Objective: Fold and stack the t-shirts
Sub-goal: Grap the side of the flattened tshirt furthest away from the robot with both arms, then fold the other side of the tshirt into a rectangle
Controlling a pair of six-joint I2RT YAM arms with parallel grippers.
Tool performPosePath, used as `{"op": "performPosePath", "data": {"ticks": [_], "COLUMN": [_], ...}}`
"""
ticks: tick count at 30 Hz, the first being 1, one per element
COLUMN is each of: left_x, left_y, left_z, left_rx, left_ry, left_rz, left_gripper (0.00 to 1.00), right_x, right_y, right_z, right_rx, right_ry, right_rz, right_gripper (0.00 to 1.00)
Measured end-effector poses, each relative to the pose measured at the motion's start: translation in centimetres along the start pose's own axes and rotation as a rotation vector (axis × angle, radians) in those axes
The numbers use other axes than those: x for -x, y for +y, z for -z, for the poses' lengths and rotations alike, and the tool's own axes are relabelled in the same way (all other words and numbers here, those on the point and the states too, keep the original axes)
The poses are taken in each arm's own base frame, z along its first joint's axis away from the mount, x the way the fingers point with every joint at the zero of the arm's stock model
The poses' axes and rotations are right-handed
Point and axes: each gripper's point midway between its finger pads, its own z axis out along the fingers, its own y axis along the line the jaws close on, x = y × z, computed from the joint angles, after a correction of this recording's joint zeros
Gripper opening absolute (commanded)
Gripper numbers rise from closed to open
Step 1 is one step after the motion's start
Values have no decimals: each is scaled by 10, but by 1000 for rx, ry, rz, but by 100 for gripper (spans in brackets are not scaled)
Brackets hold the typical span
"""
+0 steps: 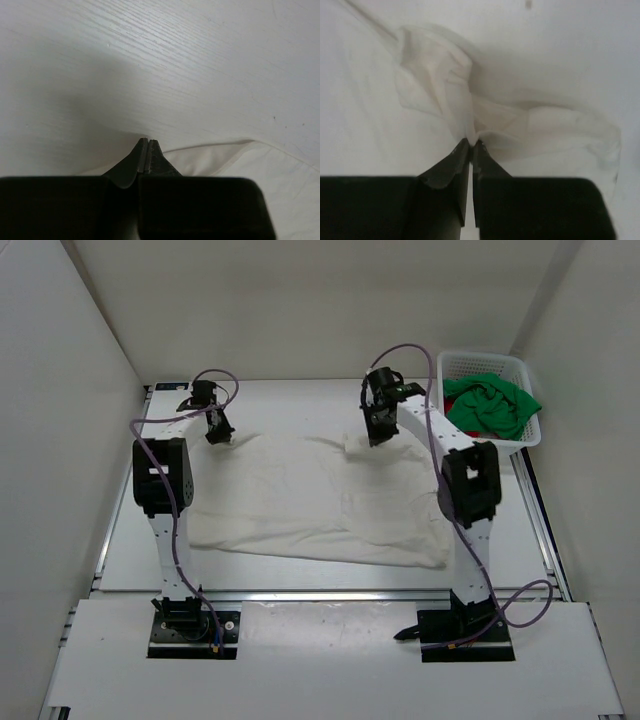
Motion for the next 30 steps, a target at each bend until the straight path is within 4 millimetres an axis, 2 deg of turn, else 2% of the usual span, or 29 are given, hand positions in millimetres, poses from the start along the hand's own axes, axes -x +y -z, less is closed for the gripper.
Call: {"op": "performPosePath", "data": {"ticks": [3,4,6,7,8,12,15,16,18,21,23,27,30], "left_x": [-1,1,3,5,7,3,-6,-8,-11,-12,-12,-11,-13], "left_y": [-1,-1,0,3,6,33,53,58,64,60,53,44,41], "left_z": [8,12,19,22,26,39,47,48,49,49,51,54,53], "left_rx": [-22,-30,-50,-58,-64,-66,-62,-59,-53,-61,-71,-84,-85], "left_ry": [-6,-13,-22,-30,-39,-57,-52,-50,-48,-50,-56,-64,-63], "left_rz": [19,30,48,60,75,144,196,210,223,214,203,180,169], "left_gripper": [0,0,0,0,0,0,0,0,0,0,0,0,0], "right_x": [-44,-55,-76,-85,-98,-166,-196,-199,-187,-151,-133,-105,-85], "right_y": [4,1,-5,-8,-10,-5,-2,-3,-4,-4,-3,12,29], "right_z": [45,55,67,68,67,49,47,51,60,72,73,57,35], "right_rx": [19,16,7,-1,-3,0,20,30,57,98,117,143,140], "right_ry": [-19,-35,-63,-73,-70,28,65,53,-8,-151,-205,-230,-221], "right_rz": [-23,-34,-62,-74,-84,-71,-77,-90,-123,-170,-181,-154,-106], "right_gripper": [7,9,20,30,35,43,44,39,26,27,28,28,30]}}
